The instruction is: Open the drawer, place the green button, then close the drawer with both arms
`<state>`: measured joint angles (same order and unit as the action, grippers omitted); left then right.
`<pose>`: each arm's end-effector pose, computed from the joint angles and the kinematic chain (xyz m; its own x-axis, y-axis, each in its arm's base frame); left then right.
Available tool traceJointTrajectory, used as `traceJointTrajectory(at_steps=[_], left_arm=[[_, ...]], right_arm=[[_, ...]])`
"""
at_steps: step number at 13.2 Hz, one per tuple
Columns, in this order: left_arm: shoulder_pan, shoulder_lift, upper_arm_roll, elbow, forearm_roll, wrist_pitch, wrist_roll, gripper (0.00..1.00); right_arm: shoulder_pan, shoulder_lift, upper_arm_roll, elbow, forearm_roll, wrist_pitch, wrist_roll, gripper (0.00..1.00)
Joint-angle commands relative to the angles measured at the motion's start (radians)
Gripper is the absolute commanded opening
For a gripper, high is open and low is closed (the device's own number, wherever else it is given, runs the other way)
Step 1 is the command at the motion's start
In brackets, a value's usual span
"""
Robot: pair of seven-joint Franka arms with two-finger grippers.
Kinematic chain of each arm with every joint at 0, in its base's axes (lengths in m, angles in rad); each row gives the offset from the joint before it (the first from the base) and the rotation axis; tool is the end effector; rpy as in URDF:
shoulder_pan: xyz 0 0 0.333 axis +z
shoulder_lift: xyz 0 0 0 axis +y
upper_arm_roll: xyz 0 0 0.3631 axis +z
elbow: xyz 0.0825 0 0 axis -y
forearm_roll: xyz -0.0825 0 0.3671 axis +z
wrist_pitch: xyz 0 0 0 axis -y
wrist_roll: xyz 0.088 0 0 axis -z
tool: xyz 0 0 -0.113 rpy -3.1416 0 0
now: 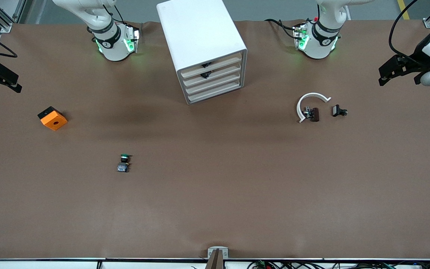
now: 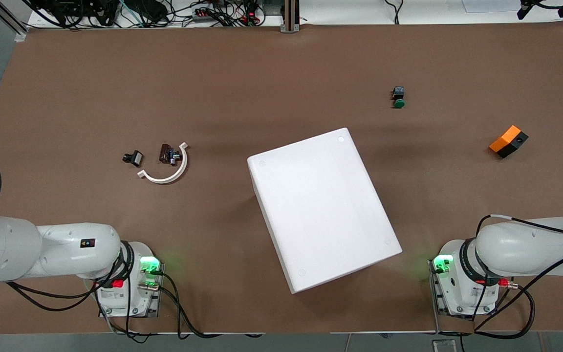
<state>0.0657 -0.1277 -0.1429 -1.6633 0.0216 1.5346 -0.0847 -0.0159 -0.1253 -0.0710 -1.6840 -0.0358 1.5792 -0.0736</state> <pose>0.4862 -0.0409 0.6853 1.0000 0.0094 0.0011 0.0094 -0.9992 -0.0398 0.4905 -0.0496 0.6792 0.9998 -0.0126 0.0181 -0.0131 -0.9995 0.0283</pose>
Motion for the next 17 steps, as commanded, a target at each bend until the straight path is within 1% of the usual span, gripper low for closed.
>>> traceJointTrajectory(at_steps=[1,2,4,6,9,10,12,14,15,16,17], left_arm=[[0.009,0.008,-0.007,0.02,0.0,-0.021,-0.006,1.0],[0.009,0.01,-0.007,0.02,0.0,-0.021,-0.007,1.0],[0.005,0.054,-0.01,0.045,-0.006,-0.019,-0.006,1.0],[-0.004,0.115,-0.017,0.08,-0.014,-0.021,-0.006,1.0],[-0.03,0.206,-0.044,0.077,-0.016,0.014,-0.026,1.0],[-0.032,0.233,-0.053,0.07,-0.017,0.033,-0.076,1.0],[-0.033,0.308,-0.108,0.066,-0.017,0.061,-0.206,1.0],[-0.053,0.374,-0.144,0.057,-0.019,0.1,-0.362,1.0],[-0.067,0.416,-0.158,0.059,-0.032,0.117,-0.448,1.0],[-0.082,0.457,-0.159,0.06,-0.092,0.134,-0.537,1.0],[-0.099,0.488,-0.159,0.059,-0.123,0.151,-0.593,1.0]], right_arm=[[-0.001,-0.002,0.0,0.006,0.017,-0.007,-0.012,1.0],[-0.001,-0.002,0.0,0.006,0.017,-0.005,-0.012,1.0],[-0.001,-0.002,0.0,0.006,0.017,-0.005,-0.012,1.0],[-0.001,-0.002,0.0,0.006,0.016,-0.005,-0.012,1.0],[-0.001,-0.002,0.0,0.006,0.017,-0.005,-0.012,1.0],[-0.001,0.0,0.0,0.006,0.017,-0.005,-0.012,1.0],[0.001,0.0,0.0,0.006,0.016,-0.005,-0.011,1.0],[0.001,0.0,0.0,0.007,0.016,-0.005,-0.011,1.0],[0.001,0.0,0.0,0.007,0.016,-0.004,-0.009,1.0],[0.001,0.0,0.002,0.007,0.016,-0.002,-0.011,1.0],[0.001,0.0,0.002,0.01,0.016,0.002,-0.011,1.0]])
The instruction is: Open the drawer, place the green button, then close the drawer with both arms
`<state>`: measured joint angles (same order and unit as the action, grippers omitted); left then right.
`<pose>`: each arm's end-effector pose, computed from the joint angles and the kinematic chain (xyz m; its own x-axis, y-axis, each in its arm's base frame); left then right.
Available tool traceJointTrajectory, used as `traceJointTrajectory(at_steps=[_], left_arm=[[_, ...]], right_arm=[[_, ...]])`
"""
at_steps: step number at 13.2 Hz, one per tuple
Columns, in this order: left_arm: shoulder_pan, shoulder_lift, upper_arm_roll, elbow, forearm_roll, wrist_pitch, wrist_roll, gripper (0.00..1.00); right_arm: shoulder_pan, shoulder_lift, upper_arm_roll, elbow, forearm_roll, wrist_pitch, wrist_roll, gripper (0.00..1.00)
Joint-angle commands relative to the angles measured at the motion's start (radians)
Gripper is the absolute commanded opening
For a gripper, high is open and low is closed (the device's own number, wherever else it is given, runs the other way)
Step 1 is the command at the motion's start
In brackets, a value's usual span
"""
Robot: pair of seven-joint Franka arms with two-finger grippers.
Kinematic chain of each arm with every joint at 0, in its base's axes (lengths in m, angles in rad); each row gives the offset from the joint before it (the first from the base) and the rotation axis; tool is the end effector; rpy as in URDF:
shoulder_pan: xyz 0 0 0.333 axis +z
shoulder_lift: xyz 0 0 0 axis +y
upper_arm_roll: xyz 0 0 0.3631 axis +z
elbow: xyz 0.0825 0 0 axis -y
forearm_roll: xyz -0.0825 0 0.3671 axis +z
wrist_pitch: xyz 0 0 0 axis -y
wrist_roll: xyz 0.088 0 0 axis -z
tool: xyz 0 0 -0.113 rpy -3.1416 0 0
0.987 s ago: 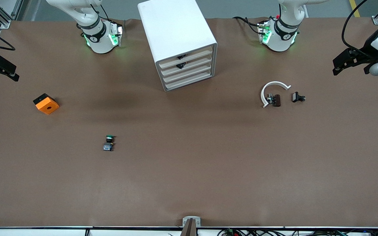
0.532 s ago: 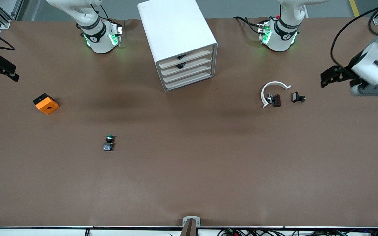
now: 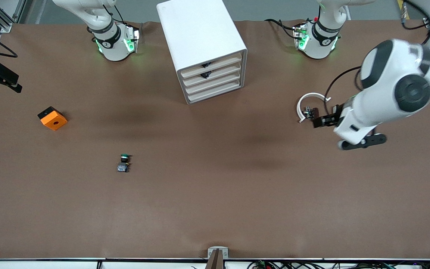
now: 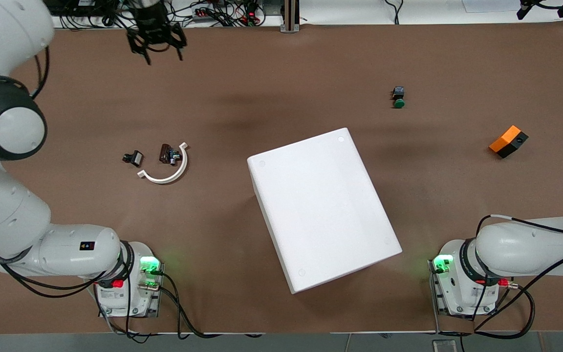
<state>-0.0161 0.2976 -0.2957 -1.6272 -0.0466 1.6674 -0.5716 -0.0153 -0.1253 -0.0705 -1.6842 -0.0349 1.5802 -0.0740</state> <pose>0.5879 -0.1733 0.4819 0.9257 0.2612 -0.2736 0.2653 -0.9639 -0.0225 0.4907 -0.0489 0.6792 0.9998 -0.0111 0.0190 -0.0116 -0.9996 0.0276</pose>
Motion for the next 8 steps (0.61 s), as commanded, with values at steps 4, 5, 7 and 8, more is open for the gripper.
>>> traceJointTrajectory(at_steps=[4,5,7,8], left_arm=[[-0.14,0.185,-0.006,0.024,-0.061,0.055,-0.4,1.0],[-0.175,0.214,-0.006,0.03,-0.062,0.07,-0.513,1.0],[-0.247,0.283,-0.006,0.036,-0.064,0.118,-0.791,1.0],[-0.277,0.314,-0.006,0.036,-0.087,0.133,-0.936,1.0]], right_arm=[[0.001,0.003,0.001,0.018,0.009,0.0,-0.007,1.0],[0.001,0.003,0.001,0.018,0.009,0.001,-0.006,1.0],[0.001,0.006,0.001,0.02,0.013,-0.003,0.003,1.0],[0.0,0.013,0.001,0.02,0.015,0.003,0.002,1.0]])
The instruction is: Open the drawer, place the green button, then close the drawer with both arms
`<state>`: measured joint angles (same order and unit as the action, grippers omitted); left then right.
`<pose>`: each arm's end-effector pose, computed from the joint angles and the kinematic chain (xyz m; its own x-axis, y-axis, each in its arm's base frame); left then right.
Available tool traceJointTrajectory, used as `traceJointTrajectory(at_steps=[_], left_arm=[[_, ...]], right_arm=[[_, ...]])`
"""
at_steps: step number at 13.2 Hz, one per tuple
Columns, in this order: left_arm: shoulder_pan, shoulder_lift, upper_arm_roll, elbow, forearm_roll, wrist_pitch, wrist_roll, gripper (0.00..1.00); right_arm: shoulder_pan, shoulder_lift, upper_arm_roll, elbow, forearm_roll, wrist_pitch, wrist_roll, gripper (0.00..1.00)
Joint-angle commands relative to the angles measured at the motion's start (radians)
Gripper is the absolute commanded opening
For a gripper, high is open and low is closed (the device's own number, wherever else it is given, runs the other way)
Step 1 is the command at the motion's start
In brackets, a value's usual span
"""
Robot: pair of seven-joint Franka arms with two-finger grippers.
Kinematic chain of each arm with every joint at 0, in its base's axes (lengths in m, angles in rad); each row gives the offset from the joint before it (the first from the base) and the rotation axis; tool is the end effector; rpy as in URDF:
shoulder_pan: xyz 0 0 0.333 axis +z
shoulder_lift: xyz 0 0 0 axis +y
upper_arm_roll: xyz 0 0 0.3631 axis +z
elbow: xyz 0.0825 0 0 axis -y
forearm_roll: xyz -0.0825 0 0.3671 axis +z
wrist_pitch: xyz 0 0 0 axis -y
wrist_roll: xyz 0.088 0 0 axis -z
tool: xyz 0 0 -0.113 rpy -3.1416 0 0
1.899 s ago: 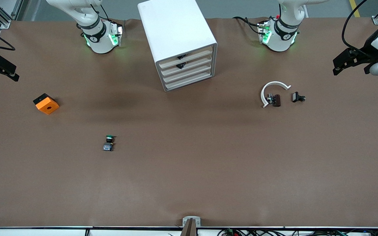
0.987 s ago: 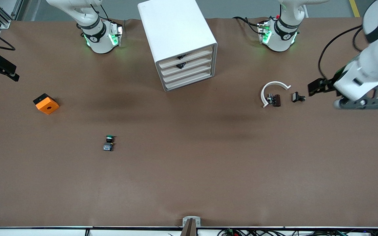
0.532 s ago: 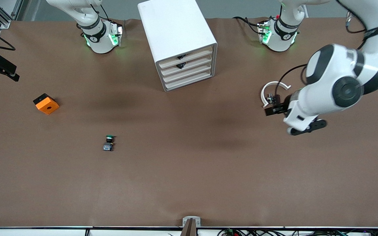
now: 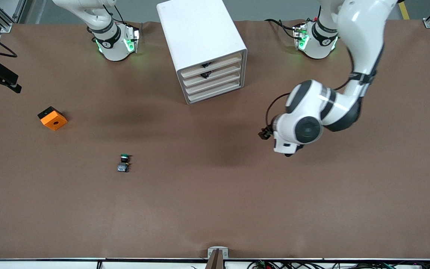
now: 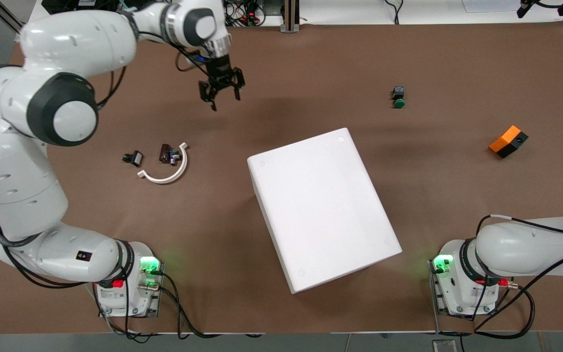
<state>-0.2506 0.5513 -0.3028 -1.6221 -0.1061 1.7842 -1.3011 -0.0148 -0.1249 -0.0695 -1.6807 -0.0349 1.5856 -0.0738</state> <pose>0.5613 -0.3252 0.3363 0.6195 0.7123 -0.3299 0.6551 -0.7007 -0.2827 0.4916 -0.0482 0.6811 0.9996 -0.0097 0.0275 -0.0105 -0.9995 0.0284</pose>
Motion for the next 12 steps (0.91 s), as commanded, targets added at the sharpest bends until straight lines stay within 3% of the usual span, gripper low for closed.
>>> traceJointTrajectory(at_steps=[1,4,12], left_arm=[[-0.067,0.09,0.001,0.031,-0.059,0.023,-0.333,1.0],[-0.11,0.11,0.001,0.03,-0.13,0.015,-0.498,1.0],[-0.098,0.16,0.002,0.031,-0.392,-0.041,-0.52,1.0]], right_arm=[[0.001,0.018,0.0,0.016,0.013,-0.003,0.002,1.0],[0.01,0.085,0.002,0.041,0.017,-0.002,-0.009,1.0],[0.032,0.099,0.0,0.052,0.007,-0.003,-0.014,1.0]])
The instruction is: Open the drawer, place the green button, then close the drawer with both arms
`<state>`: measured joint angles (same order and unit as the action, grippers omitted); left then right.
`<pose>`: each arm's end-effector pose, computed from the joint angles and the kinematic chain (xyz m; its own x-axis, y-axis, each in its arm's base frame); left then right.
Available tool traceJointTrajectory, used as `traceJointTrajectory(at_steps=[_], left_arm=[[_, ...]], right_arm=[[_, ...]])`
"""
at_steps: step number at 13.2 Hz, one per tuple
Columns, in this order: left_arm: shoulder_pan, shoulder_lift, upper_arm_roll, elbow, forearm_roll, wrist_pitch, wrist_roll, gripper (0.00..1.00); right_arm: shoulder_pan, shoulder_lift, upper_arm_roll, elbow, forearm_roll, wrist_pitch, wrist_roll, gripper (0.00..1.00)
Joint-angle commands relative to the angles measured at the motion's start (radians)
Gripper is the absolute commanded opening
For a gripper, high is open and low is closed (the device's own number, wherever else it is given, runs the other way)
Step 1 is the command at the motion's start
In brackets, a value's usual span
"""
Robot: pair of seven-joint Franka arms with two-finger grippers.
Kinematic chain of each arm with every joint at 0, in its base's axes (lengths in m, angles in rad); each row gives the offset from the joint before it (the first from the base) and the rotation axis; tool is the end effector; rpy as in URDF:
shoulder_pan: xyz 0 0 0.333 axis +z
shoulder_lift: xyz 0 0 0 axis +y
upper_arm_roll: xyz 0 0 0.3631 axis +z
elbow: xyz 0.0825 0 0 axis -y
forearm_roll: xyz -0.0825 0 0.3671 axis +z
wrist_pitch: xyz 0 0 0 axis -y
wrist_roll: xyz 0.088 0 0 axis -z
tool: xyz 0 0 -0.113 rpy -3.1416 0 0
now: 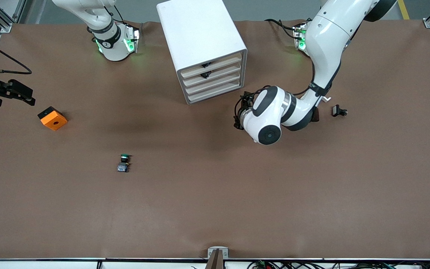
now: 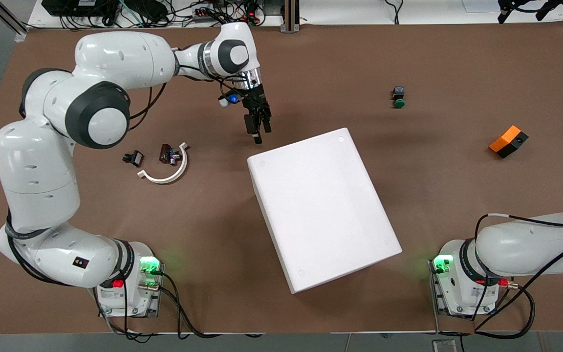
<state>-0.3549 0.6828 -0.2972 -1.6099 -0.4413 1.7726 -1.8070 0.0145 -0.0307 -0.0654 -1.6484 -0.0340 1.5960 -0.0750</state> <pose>0.5125 -0.4048 0.2697 0.0565 0.9322 -0.3576 0.7508 -0.2758 -0.6003 0.5265 -0.0312 0.6488 0.9994 0.0250 -0.0241 0.0257 -0.9992 0.0302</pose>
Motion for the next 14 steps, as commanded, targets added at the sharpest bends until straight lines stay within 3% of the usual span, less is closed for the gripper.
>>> traceJointTrajectory(at_steps=[1,4,10,12,14], left_arm=[[0.007,0.041,-0.002,0.019,-0.098,-0.044,-0.015,1.0],[0.007,0.066,0.003,0.019,-0.217,-0.091,-0.07,1.0],[-0.006,0.148,0.003,0.019,-0.306,-0.127,-0.254,1.0],[-0.015,0.165,0.003,0.021,-0.335,-0.127,-0.316,0.94],[-0.057,0.188,0.003,0.021,-0.343,-0.127,-0.376,0.86]], right_arm=[[-0.004,0.006,-0.004,0.021,0.009,-0.014,-0.012,1.0],[-0.008,0.006,-0.005,0.024,0.014,-0.014,-0.011,1.0],[-0.011,0.006,-0.007,0.025,0.005,-0.019,-0.009,1.0],[-0.005,0.117,-0.005,0.036,-0.001,-0.008,-0.011,1.0],[-0.002,0.158,-0.004,0.078,0.014,0.009,-0.011,1.0]])
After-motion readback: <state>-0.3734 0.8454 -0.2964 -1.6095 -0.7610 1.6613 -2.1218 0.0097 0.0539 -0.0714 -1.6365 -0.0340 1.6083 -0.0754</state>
